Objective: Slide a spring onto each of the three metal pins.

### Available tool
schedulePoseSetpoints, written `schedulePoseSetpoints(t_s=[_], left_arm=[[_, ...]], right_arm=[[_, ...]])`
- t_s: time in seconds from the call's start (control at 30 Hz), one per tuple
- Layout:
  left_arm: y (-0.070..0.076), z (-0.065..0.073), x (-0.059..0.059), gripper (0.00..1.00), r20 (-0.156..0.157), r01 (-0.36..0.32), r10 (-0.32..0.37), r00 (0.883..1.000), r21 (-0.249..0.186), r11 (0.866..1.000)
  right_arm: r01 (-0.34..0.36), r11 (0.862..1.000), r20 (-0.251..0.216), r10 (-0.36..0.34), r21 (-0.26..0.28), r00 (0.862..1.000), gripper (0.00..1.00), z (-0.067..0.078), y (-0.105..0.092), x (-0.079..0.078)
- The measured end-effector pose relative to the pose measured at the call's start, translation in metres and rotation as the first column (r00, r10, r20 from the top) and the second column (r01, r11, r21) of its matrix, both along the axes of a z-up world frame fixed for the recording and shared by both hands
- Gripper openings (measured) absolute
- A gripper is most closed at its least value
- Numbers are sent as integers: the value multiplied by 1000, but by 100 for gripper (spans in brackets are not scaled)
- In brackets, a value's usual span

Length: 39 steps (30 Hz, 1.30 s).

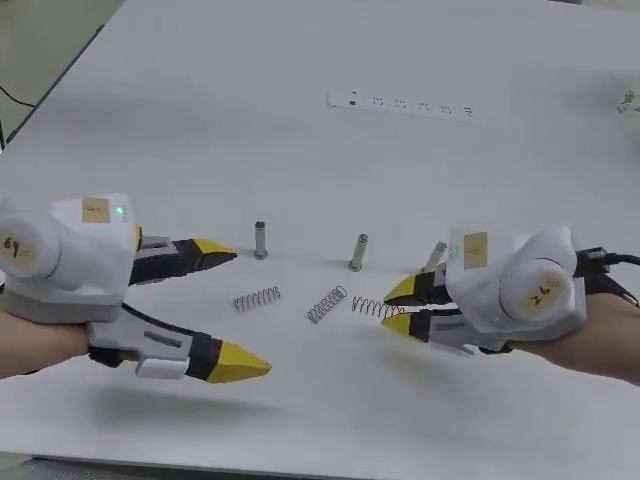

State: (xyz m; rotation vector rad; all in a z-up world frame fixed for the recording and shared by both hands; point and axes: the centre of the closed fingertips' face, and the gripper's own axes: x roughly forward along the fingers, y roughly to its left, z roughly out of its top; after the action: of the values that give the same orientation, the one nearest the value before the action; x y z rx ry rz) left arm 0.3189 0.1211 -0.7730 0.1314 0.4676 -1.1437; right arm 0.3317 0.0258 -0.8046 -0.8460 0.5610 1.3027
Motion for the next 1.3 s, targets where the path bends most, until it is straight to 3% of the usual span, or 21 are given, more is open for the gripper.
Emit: schedulePoseSetpoints(t_s=[0.17, 0.43, 0.53, 0.67, 0.9, 1.3], left_arm=[[-18, 4, 3, 70, 2, 38, -38, 999, -18, 999], [-44, 0, 2, 56, 19, 130, -130, 991, 5, 991], [-49, 3, 4, 51, 21, 133, -133, 991, -14, 991], [-56, 11, 6, 42, 9, 132, -131, 991, -77, 988], [-62, 8, 5, 31, 13, 150, -150, 989, -71, 986], [-76, 6, 0, 17, 19, 182, -181, 983, -80, 980]], right_arm=[[-28, 1000, 7, 28, -3, 1000, 8, 3, 6, -4], [-32, 999, -18, 33, 29, 999, 8, 11, 15, -8], [-35, 999, -20, 36, 31, 999, 8, 12, 17, -10], [-30, 999, -15, 31, 41, 999, 8, 15, 18, -9], [-20, 998, -35, 22, 61, 999, 8, 20, 17, -11], [-98, 994, -9, 99, 51, 995, 8, 25, 18, -17]])
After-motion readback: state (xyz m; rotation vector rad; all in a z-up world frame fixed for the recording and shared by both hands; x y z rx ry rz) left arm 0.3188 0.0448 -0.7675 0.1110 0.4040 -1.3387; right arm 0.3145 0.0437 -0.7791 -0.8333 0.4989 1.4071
